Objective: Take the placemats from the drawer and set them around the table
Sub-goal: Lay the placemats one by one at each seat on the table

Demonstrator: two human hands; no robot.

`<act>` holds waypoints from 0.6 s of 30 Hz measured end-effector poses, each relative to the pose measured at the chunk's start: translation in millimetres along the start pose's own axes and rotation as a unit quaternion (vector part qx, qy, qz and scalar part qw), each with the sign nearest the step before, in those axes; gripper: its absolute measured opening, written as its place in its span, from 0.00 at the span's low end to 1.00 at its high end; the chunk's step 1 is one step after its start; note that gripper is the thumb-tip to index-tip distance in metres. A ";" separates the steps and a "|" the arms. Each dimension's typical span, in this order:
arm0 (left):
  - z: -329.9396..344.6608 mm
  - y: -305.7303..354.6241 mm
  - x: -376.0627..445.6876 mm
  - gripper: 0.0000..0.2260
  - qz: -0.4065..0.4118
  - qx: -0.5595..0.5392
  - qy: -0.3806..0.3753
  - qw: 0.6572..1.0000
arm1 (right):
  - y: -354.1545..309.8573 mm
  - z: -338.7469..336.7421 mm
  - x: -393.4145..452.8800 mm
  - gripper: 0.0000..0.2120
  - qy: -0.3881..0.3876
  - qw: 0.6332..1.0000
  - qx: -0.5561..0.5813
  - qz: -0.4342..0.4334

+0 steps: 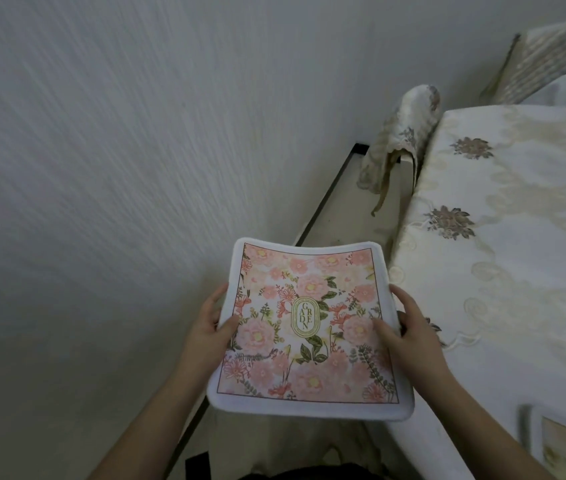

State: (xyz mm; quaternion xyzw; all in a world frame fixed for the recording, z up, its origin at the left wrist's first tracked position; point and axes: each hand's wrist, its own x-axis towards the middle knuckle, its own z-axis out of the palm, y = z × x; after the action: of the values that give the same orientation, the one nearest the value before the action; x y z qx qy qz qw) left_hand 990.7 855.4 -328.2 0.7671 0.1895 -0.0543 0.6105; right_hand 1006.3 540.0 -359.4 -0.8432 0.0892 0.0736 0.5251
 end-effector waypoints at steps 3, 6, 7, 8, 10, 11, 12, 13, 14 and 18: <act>10.2 11.2 22.6 0.23 0.001 0.009 -0.027 1.000 | 5.2 -2.4 8.6 0.29 0.019 0.999 0.012 0.024; 15.9 21.1 47.9 0.23 0.007 0.023 -0.059 0.998 | 5.6 -2.8 15.8 0.28 0.050 0.998 0.010 0.042; 17.8 24.2 57.3 0.23 0.009 0.026 -0.069 0.997 | 4.3 -2.3 18.3 0.28 0.059 0.997 0.016 0.049; 19.5 27.1 66.6 0.24 0.008 0.027 -0.078 0.997 | 3.4 -1.3 21.5 0.28 0.068 0.996 0.020 0.056; 22.0 32.2 86.9 0.24 0.004 0.020 -0.099 0.995 | 1.1 1.7 29.4 0.29 0.086 0.994 0.021 0.069; 22.6 34.4 97.6 0.24 0.005 0.019 -0.112 0.993 | -0.2 3.5 34.3 0.29 0.097 0.992 0.018 0.075; 23.0 36.4 108.9 0.24 0.008 0.021 -0.124 0.992 | -1.4 5.8 39.5 0.29 0.106 0.991 0.016 0.082; 23.3 38.6 120.2 0.23 0.012 0.025 -0.135 0.990 | -3.1 8.6 44.9 0.29 0.114 0.989 0.015 0.088; 23.2 40.7 132.3 0.23 0.014 0.031 -0.145 0.989 | -5.0 11.8 50.5 0.29 0.122 0.988 0.015 0.095; 19.8 51.9 179.8 0.24 0.026 0.032 -0.187 0.982 | -21.1 30.9 65.7 0.28 0.160 0.979 0.054 0.117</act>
State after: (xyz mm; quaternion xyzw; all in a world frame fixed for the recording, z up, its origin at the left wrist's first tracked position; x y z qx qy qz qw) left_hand 1178.0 867.3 -342.2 0.7674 0.0502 -0.1865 0.6114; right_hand 1074.2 572.0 -368.8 -0.7985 0.2738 -0.0065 0.5361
